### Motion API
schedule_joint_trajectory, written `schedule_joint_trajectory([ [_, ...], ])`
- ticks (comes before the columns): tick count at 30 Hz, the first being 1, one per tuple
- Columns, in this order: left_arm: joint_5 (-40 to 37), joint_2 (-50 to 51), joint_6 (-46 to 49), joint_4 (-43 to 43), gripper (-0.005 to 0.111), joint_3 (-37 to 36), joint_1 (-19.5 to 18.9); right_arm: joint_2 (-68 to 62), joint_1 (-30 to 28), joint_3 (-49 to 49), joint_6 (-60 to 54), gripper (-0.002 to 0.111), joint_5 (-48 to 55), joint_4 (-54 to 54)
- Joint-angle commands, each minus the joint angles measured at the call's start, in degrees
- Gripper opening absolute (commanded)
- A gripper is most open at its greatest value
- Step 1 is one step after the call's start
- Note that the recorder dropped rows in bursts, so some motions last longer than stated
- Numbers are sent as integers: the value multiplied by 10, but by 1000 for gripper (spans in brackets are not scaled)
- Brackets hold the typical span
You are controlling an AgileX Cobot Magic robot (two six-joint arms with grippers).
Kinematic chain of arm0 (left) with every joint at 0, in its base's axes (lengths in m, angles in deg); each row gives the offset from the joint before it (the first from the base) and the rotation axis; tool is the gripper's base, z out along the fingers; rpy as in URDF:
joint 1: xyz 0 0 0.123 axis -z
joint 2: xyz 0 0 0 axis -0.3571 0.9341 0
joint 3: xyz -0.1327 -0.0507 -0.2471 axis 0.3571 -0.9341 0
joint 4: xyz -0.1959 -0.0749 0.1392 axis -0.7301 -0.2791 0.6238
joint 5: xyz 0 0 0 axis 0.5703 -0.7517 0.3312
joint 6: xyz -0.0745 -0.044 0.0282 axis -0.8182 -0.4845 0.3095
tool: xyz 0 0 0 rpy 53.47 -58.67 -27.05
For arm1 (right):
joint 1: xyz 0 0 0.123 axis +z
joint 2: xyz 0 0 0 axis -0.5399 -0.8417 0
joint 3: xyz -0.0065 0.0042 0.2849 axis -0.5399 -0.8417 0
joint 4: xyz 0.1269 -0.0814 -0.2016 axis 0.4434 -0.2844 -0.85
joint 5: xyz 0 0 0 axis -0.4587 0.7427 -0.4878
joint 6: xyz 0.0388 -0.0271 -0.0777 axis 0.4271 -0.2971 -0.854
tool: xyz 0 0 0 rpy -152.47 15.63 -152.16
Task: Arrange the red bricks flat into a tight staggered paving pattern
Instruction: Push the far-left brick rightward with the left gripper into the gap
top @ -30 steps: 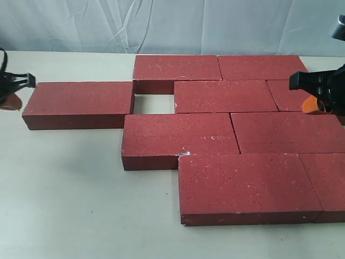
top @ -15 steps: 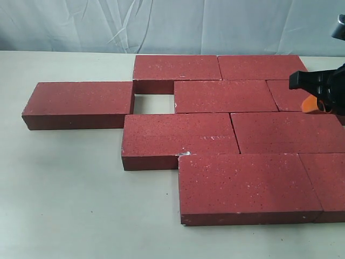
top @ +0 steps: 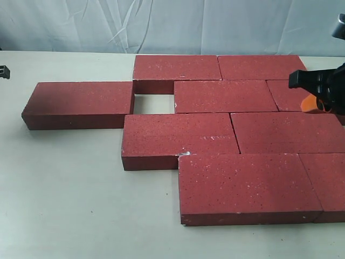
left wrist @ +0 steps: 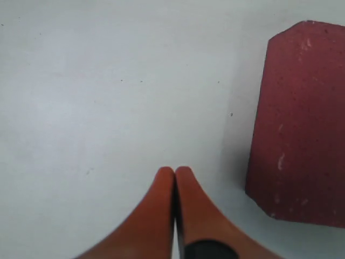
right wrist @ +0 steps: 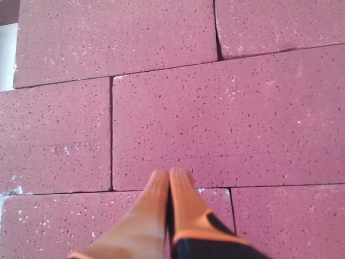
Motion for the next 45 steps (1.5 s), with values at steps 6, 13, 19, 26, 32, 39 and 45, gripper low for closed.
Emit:
schedule_joint_trajectory([
  [6,17,102,16,20,0,72,53,-2,-2,-2,-13,-1,-5,12],
  [13,18,116,145,-120,0,75,71,-2,-2,-2,-18,-1,-5,22],
  [19,14,117,150,-129,0,75,84,-2,-2,-2,-18,-1,-5,23],
  [26,10,117,151,-151,0,75,110,-2,-2,-2,-18,-1,-4,25],
  [32,10,117,151,-152,0,75,127,-2,-2,-2,-40,-1,-1,43],
  [39,5,117,153,-181,0,75,136,-2,-2,-2,-44,-1,0,44],
  [45,4,117,164,-185,0,75,145,-2,-2,-2,-44,-1,0,44],
])
